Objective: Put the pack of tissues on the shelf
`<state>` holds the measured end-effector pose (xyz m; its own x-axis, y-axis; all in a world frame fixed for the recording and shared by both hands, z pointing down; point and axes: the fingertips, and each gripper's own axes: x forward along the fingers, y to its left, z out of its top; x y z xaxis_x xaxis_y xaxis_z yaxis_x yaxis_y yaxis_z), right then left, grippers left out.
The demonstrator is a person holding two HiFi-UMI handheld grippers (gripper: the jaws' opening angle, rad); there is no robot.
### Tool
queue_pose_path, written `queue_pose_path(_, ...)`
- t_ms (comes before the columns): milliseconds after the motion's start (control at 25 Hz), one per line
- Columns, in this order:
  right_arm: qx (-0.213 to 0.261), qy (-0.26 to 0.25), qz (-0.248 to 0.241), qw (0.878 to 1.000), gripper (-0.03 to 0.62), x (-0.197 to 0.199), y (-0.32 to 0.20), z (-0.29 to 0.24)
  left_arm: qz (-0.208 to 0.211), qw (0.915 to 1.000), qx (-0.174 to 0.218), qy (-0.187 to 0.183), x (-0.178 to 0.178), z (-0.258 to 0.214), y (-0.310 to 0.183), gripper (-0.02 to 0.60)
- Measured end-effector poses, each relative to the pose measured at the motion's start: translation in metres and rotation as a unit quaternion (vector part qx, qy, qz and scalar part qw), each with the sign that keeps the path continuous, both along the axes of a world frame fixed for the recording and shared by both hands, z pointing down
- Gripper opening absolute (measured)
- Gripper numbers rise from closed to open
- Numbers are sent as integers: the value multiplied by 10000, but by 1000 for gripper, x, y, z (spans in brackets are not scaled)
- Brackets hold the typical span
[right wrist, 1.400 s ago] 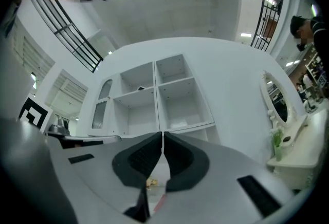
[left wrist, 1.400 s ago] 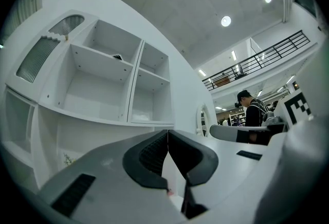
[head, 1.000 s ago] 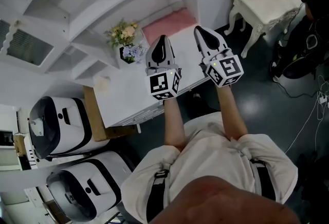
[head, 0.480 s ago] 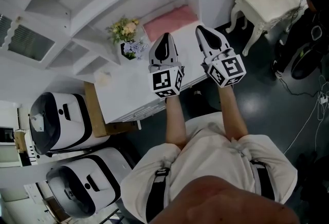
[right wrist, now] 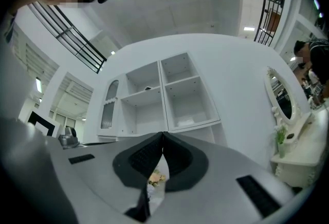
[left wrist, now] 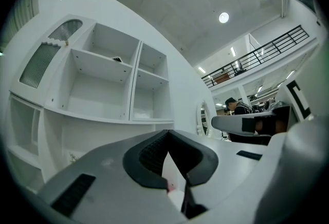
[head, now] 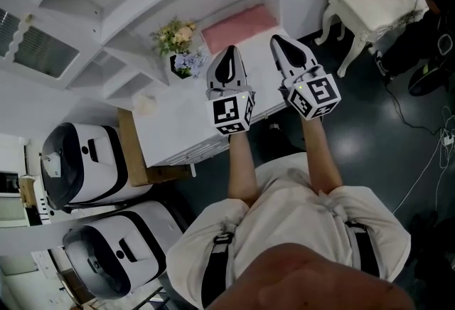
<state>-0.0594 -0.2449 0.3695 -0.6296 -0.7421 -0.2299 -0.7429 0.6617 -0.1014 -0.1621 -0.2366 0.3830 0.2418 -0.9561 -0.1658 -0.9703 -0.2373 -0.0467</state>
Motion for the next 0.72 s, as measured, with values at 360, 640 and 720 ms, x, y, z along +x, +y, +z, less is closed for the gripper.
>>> queue_pose_path(360, -11, 84, -6, 10000, 69, -4, -5, -5, -29, 9999, 91, 124, -10, -8, 3, 11)
queue_pose_path(640, -69, 134, 94, 9998, 69, 10, -6, 1, 45, 9999, 64, 73, 1, -6, 4, 11)
queue_pose_path(720, -77, 140, 133, 9998, 69, 14, -4, 3, 89, 9999, 63, 59, 4, -5, 4, 11)
